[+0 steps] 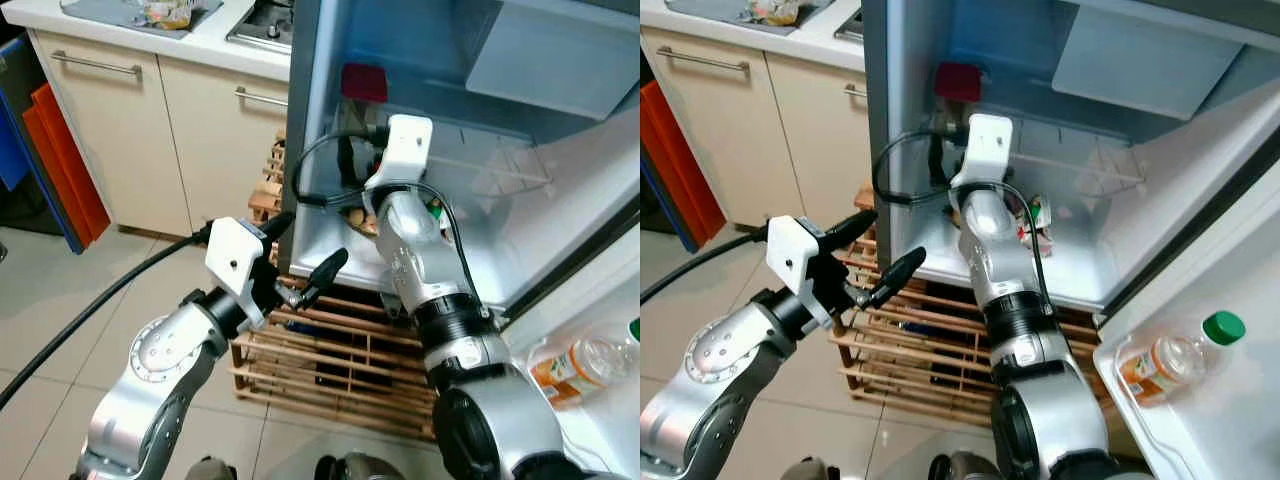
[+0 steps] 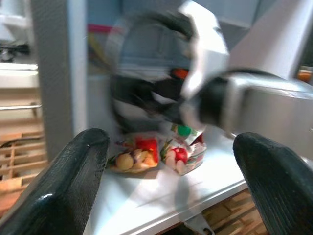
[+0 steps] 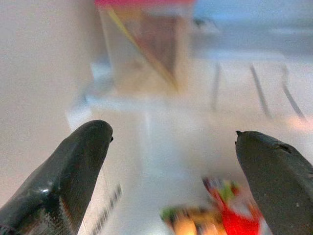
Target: Restocking fridge
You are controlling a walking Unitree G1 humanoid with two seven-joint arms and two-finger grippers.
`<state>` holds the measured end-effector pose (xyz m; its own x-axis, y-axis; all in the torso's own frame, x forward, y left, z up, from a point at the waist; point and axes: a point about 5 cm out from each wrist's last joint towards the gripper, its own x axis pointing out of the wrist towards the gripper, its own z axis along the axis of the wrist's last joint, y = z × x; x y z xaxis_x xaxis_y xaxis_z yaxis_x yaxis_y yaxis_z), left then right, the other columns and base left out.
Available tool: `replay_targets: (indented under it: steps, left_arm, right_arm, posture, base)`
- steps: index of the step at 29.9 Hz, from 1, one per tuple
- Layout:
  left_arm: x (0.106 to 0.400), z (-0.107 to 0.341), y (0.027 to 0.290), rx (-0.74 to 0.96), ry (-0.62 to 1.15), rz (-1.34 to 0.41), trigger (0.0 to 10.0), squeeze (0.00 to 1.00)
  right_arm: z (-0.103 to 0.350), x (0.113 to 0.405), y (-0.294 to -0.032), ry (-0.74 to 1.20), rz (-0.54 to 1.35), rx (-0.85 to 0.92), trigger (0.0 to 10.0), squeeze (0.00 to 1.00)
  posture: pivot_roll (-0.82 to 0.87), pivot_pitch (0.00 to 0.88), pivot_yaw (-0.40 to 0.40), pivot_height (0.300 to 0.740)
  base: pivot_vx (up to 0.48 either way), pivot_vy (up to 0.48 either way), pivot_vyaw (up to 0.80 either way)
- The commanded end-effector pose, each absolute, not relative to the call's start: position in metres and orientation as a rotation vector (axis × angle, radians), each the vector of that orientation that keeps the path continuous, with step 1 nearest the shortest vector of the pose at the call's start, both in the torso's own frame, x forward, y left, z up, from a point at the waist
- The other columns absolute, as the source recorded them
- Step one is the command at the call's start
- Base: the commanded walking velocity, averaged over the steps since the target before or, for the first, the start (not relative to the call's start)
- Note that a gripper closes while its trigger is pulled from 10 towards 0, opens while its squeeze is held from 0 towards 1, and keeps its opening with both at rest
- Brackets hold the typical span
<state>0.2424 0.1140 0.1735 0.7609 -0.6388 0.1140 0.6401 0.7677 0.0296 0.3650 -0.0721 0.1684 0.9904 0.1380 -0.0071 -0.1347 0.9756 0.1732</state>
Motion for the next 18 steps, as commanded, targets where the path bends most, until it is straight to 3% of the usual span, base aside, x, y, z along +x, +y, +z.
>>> replay_targets:
  steps: [1,4,10,18]
  left_arm:
    - [0.249,0.173,0.118,-0.058,-0.111,-0.635,10.0,0.00]
    - [0.254,0.165,0.129,-0.117,-0.064,-0.523,10.0,0.00]
    - [0.248,0.151,0.154,-0.051,-0.029,-0.383,10.0,0.00]
    - [0.250,0.146,0.148,-0.005,-0.030,-0.346,10.0,0.00]
  right_arm:
    - [0.174,0.358,-0.082,-0.020,0.148,0.161,10.0,1.00]
    - [0.167,0.338,-0.109,-0.075,0.140,0.093,10.0,1.00]
    - [0.149,0.303,-0.155,-0.105,0.071,-0.052,10.0,1.00]
    - [0.116,0.268,-0.181,-0.020,-0.015,-0.118,10.0,1.00]
  posture:
    - [-0.01,0.000,-0.116,0.740]
    - [-0.04,0.000,-0.098,0.740]
    - [-0.08,0.000,-0.068,0.740]
    - [-0.11,0.000,-0.041,0.740]
  base:
    - [0.000,0.000,0.00]
    - [0.000,0.000,0.00]
    - [0.000,0.000,0.00]
    - [0.000,0.000,0.00]
